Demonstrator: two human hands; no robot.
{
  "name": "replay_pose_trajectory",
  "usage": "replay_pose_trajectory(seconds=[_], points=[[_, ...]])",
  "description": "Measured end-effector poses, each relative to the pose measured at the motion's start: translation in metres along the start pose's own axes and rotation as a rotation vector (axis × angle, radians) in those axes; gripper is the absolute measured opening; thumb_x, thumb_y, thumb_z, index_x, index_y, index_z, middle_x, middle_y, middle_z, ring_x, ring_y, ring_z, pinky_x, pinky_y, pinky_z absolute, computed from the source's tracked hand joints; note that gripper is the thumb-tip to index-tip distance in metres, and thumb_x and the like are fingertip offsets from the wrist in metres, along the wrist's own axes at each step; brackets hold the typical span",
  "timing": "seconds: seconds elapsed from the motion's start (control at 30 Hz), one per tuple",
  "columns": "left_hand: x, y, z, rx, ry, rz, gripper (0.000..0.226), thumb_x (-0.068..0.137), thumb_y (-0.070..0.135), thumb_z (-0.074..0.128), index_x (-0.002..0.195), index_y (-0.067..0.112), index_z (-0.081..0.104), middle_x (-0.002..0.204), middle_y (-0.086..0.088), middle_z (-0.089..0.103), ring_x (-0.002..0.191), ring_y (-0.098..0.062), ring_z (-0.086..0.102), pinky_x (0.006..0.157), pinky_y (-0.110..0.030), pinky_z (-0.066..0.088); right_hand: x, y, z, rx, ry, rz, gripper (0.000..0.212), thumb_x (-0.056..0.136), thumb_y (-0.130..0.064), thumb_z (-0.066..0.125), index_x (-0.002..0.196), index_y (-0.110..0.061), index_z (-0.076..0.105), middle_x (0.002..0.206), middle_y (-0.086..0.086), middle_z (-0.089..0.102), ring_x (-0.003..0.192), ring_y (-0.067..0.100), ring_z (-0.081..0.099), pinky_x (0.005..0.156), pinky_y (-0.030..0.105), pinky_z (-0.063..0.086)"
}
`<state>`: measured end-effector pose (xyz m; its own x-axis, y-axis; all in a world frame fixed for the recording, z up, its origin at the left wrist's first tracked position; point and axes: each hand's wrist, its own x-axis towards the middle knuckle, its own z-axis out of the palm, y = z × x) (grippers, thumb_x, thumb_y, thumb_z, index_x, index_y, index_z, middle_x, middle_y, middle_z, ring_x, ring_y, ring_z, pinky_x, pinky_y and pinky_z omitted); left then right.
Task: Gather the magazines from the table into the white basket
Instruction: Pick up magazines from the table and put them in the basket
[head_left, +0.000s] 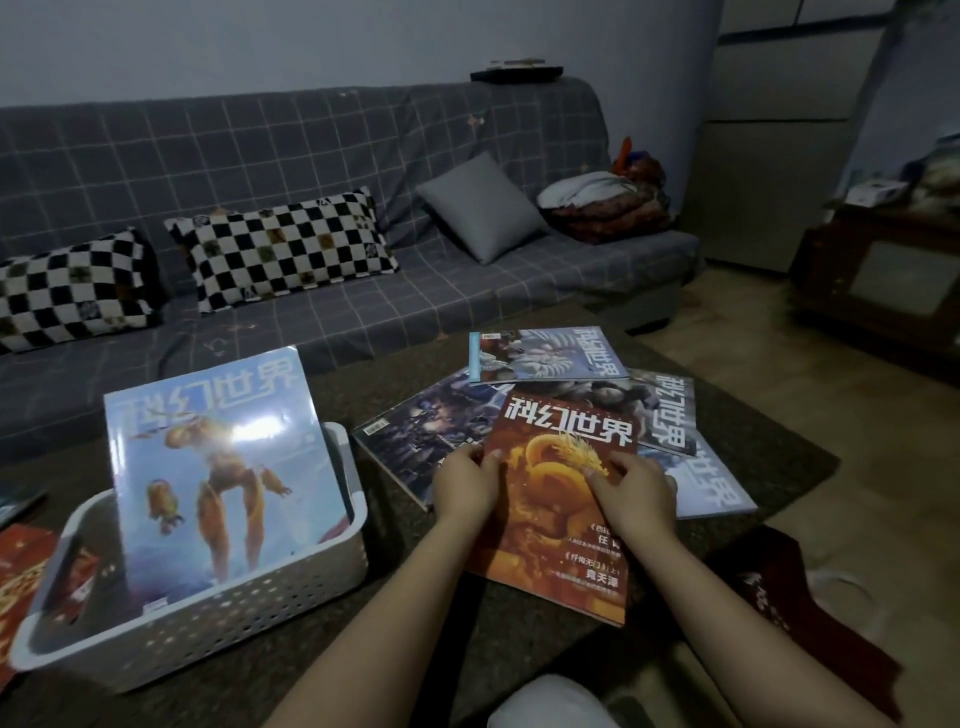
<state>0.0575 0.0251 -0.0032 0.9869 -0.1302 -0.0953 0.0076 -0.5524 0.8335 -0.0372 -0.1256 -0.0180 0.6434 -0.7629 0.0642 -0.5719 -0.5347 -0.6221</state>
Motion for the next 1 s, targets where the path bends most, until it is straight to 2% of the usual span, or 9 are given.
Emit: replay_pose_trajectory(seconds=[0.1,0.17,0.23,0.3,0.4,0.53,0.63,0.8,1.0], points=[[0.005,0.003,0.001,-0.065,-0.052,-0.049,0.034,0.084,0.036,0.066,0.111,0.015,0.065,0.103,-0.005,0.071,0.091,-0.023,0.066,0.085,-0.034,0.053,0.000,0.003,0.001,0.060,0.011,0.001,0.049,0.083,-0.043,0.064,0.123,-0.014,0.058,0.129,0.009,0.054,0.118,0.031,0.045,0.101,0.038,0.033],[0.004,0.004,0.000,-0.053,-0.079,-0.058,0.017,0.082,0.036,0.069,0.090,0.020,0.066,0.088,-0.002,0.071,0.078,-0.020,0.066,0.079,-0.037,0.056,-0.002,0.004,-0.001,0.122,0.013,0.009,0.048,0.082,-0.039,0.067,0.122,-0.013,0.060,0.129,0.010,0.055,0.118,0.031,0.046,0.102,0.039,0.034],[0.001,0.005,-0.002,-0.030,-0.077,-0.026,0.016,0.084,0.033,0.067,0.077,0.024,0.057,0.088,-0.003,0.070,0.076,-0.020,0.064,0.074,-0.034,0.054,-0.004,0.004,-0.005,0.187,0.009,0.015,0.049,0.081,-0.034,0.069,0.122,-0.011,0.059,0.129,0.012,0.055,0.118,0.032,0.048,0.103,0.043,0.037],[-0.006,0.007,-0.009,-0.079,-0.079,0.023,0.015,0.087,0.029,0.065,0.081,0.022,0.053,0.093,-0.006,0.071,0.078,-0.022,0.065,0.069,-0.031,0.050,-0.007,0.003,-0.009,0.248,-0.007,0.028,0.052,0.082,-0.031,0.068,0.127,-0.009,0.055,0.131,0.014,0.053,0.118,0.032,0.049,0.101,0.046,0.039],[-0.023,0.017,-0.029,-0.245,-0.094,0.071,0.010,0.088,0.029,0.062,0.085,0.023,0.055,0.096,-0.010,0.071,0.085,-0.028,0.068,0.079,-0.040,0.055,-0.013,-0.007,-0.019,0.452,-0.080,0.078,0.059,0.086,-0.033,0.064,0.139,-0.020,0.041,0.135,0.011,0.051,0.116,0.029,0.053,0.096,0.046,0.046],[-0.044,0.032,-0.075,-0.401,-0.090,0.136,0.006,0.090,0.036,0.058,0.088,0.032,0.055,0.096,-0.001,0.069,0.083,-0.019,0.070,0.075,-0.038,0.057,-0.027,-0.039,-0.034,0.780,-0.257,0.070,0.060,0.088,-0.035,0.060,0.142,-0.035,0.032,0.136,0.006,0.051,0.100,0.018,0.059,0.076,0.033,0.053],[-0.054,0.037,-0.116,-0.459,-0.018,0.198,0.007,0.091,0.037,0.058,0.093,0.031,0.055,0.095,0.001,0.070,0.083,-0.016,0.069,0.068,-0.033,0.055,-0.037,-0.071,-0.043,0.954,-0.292,0.017,0.057,0.089,-0.027,0.060,0.139,-0.036,0.036,0.135,0.006,0.051,0.100,0.021,0.062,0.080,0.044,0.056],[-0.061,0.027,-0.188,-0.599,0.133,0.187,0.012,0.089,0.030,0.062,0.096,0.021,0.061,0.085,-0.007,0.074,0.072,-0.023,0.071,0.062,-0.033,0.056,-0.054,-0.143,-0.053,0.970,-0.282,-0.237,0.055,0.090,-0.016,0.059,0.138,-0.035,0.039,0.129,-0.002,0.051,0.089,0.006,0.060,0.052,0.017,0.053],[-0.053,-0.004,-0.261,-0.693,0.262,0.152,0.008,0.089,0.026,0.064,0.092,0.019,0.062,0.076,-0.004,0.073,0.057,-0.015,0.069,0.049,-0.025,0.052,-0.077,-0.223,-0.037,0.883,-0.333,-0.434,0.059,0.090,-0.013,0.057,0.140,-0.035,0.035,0.136,0.000,0.049,0.091,0.006,0.059,0.057,0.016,0.053]])
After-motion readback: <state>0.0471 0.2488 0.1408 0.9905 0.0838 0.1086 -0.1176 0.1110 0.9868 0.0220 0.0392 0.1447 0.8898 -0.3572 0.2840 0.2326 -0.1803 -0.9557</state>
